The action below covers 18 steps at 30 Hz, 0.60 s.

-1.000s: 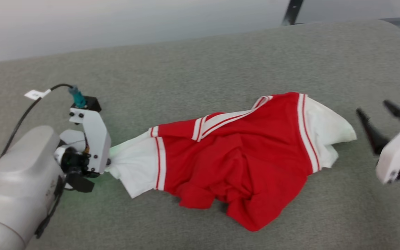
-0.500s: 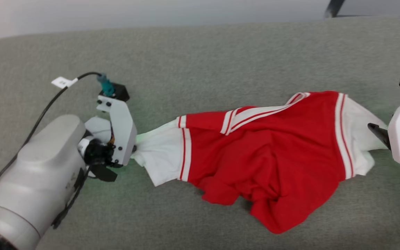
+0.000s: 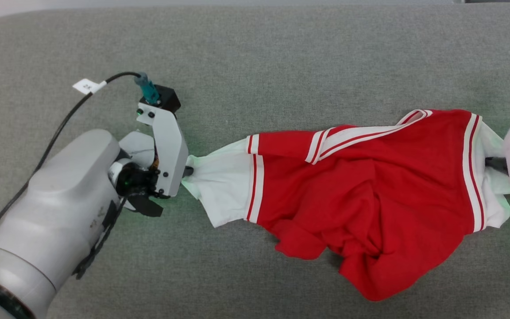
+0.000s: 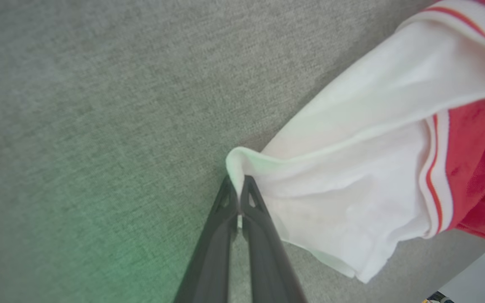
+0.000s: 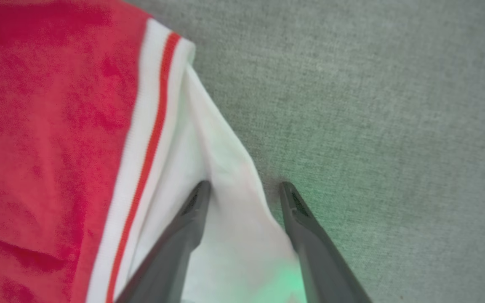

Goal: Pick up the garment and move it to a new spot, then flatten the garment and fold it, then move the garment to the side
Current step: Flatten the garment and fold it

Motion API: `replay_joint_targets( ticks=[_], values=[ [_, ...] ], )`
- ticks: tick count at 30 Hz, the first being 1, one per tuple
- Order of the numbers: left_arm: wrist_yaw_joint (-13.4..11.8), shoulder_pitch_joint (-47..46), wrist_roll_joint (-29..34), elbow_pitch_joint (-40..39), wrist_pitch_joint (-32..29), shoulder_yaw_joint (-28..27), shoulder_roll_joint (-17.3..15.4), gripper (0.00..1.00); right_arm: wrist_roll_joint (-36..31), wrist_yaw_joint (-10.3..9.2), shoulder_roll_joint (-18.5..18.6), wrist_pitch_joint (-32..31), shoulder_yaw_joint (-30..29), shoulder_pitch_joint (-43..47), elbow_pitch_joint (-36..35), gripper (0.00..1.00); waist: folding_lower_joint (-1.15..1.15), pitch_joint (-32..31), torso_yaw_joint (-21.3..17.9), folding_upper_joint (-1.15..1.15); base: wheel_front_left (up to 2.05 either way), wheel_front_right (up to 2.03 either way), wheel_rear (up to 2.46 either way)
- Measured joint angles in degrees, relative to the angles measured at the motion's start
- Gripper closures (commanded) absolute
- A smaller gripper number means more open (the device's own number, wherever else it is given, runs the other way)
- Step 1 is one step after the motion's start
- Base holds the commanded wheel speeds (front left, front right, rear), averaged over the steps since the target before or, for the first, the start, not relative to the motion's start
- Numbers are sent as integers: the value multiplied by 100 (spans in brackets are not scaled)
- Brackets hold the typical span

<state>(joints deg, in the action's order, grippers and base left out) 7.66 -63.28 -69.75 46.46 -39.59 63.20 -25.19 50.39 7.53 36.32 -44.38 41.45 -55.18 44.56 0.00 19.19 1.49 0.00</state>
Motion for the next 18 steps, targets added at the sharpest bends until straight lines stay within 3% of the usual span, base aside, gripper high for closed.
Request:
replay_joint_targets(
  ticks=[8, 18],
  values=[
    [1, -15, -240, 201, 114, 86, 40, 100, 283, 0, -143, 152, 86, -74, 162, 100, 0, -80, -17, 0, 0, 0, 0],
    [-9, -180, -131, 992, 536, 174, 78, 100, 475, 0, -276, 821, 225, -126, 111, 100, 0, -605, -98, 0, 0, 0, 0]
  ],
)
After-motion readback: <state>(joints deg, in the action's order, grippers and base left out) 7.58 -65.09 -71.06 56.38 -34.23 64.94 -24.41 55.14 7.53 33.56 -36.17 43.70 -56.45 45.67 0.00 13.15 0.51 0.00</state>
